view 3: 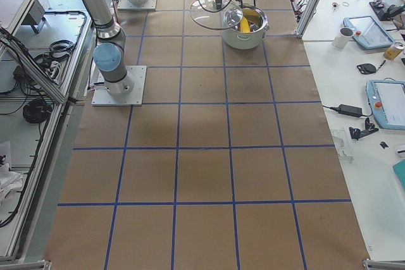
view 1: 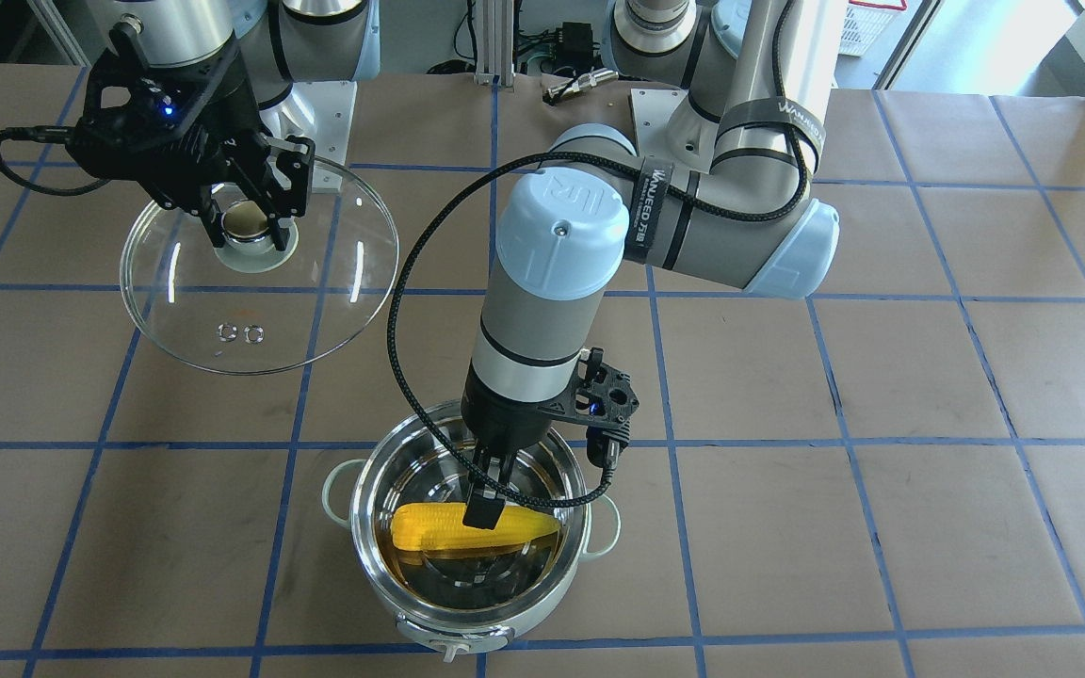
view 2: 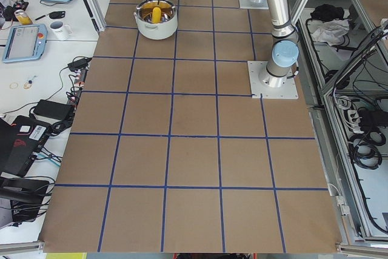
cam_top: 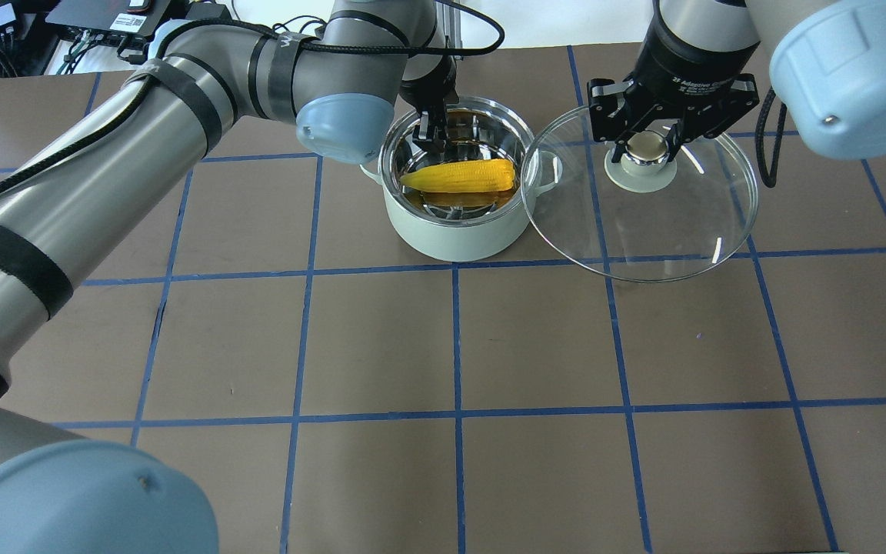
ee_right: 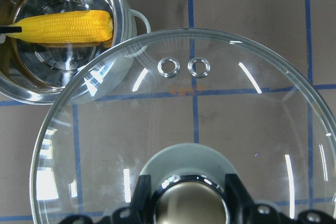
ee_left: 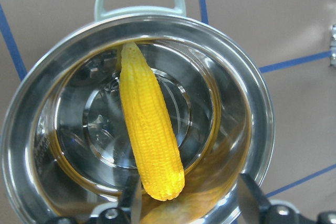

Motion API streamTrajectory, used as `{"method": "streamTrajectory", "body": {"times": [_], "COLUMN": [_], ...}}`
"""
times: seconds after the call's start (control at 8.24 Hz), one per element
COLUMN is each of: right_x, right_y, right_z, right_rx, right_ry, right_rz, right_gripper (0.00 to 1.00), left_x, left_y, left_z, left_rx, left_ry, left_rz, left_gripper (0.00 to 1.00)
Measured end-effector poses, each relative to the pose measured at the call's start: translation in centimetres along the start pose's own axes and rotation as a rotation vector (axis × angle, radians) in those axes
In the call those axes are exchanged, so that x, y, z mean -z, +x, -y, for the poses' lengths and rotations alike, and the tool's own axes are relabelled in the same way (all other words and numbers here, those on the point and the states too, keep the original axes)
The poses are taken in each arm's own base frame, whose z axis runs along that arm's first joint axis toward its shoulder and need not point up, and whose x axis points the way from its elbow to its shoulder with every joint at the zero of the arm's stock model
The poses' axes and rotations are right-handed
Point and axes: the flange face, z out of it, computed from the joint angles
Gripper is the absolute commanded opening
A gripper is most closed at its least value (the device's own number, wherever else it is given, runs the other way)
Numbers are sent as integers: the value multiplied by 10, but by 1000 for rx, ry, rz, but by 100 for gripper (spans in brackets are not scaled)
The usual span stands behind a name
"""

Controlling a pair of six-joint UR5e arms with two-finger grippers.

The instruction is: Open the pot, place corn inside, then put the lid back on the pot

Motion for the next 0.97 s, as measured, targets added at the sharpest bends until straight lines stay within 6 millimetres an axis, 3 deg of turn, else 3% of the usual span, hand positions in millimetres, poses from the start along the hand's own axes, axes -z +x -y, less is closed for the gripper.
{"method": "streamTrajectory", "body": {"times": [0.12, 0.24, 0.49, 0.61, 0.73, 0.85, 0.97], "right_x": [-1, -3, -13, -19, -28, -42, -62], "right_y": [-1, -2, -6, -12, -27, -50, -81], "right_z": [4, 11, 31, 45, 62, 76, 89], "right_rx": [-4, -9, -34, -64, -85, -88, -96], "right_ry": [3, 10, 36, 43, 51, 61, 82], "right_rz": [2, 5, 18, 27, 34, 41, 55], "right_gripper": [25, 25, 24, 24, 24, 24, 24], "left_x": [12, 28, 72, 98, 127, 159, 190], "left_y": [-3, -6, -4, -8, -15, -24, -33], "left_z": [2, 16, 85, 114, 131, 143, 148], "left_rx": [-113, -235, -402, -487, -589, -719, -836], "left_ry": [4, 13, 28, 31, 50, 100, 144], "left_rz": [19, 53, 99, 123, 146, 165, 176], "left_gripper": [69, 70, 73, 79, 88, 88, 95]}}
